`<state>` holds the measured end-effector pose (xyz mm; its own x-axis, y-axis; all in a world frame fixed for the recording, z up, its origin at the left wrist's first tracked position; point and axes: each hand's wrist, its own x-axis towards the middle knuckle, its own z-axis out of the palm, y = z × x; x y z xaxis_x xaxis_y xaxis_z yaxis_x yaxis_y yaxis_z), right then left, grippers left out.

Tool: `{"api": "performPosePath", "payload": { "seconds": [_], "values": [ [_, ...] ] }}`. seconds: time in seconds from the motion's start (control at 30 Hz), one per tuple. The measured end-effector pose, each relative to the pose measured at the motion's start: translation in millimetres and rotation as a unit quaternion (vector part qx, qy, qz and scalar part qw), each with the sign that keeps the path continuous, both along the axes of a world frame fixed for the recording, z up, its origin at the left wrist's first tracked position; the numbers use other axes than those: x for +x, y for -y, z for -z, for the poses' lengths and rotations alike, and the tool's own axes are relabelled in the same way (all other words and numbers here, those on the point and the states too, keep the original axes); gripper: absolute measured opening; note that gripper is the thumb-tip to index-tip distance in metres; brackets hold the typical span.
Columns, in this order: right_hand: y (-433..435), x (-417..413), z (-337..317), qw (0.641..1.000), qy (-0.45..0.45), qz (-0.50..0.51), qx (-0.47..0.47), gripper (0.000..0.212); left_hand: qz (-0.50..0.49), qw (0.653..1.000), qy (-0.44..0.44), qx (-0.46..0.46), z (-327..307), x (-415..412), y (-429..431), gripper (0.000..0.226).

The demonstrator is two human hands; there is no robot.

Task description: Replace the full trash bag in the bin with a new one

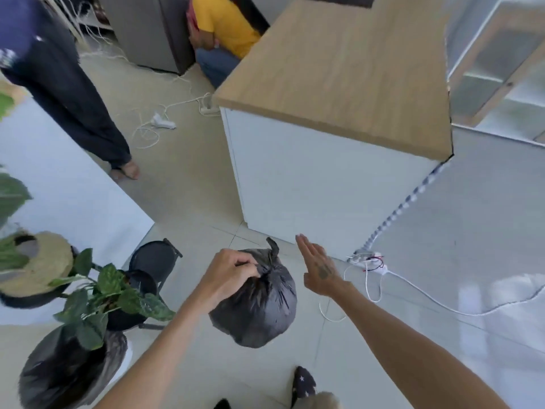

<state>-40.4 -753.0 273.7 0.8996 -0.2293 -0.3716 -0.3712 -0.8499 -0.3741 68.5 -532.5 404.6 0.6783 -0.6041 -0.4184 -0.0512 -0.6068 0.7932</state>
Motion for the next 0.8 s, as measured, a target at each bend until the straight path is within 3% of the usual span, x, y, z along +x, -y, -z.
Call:
{"api": "performPosePath", "payload": {
  "seconds": [0.13, 0.2, 0.27, 0.37, 0.47, 0.63, 0.8],
  "values": [
    [17, 10, -97, 0.982, 0.108, -0.13, -0.08, 0.101, 0.04, 0.997, -0.035, -0.056, -102, -11, 22, 0.021],
    [27, 10, -137, 0.97, 0.086, -0.183, -0.136, 0.086, 0.057, 0.994, -0.039, -0.09, -138, -16, 34, 0.022],
    [37, -5, -172, 0.968, 0.051, -0.174, -0.174, 0.061, 0.069, 0.989, -0.046, -0.12, -160, -22, 50, 0.017],
    [57, -47, -211, 0.974, 0.039, -0.113, -0.195, 0.025, 0.098, 0.984, -0.057, -0.137, -180, -37, 78, 0.014],
    [83, -101, -242, 0.984, 0.005, -0.032, -0.175, 0.025, 0.154, 0.978, -0.054, -0.133, -193, -64, 114, 0.014],
    [139, -212, -279, 0.988, -0.016, 0.154, -0.012, 0.017, 0.266, 0.961, -0.033, -0.065, -192, -124, 196, 0.036],
    [211, -345, -289, 0.947, -0.026, 0.314, 0.065, 0.022, 0.37, 0.929, 0.02, 0.009, -170, -209, 316, 0.015]
  ]
}}
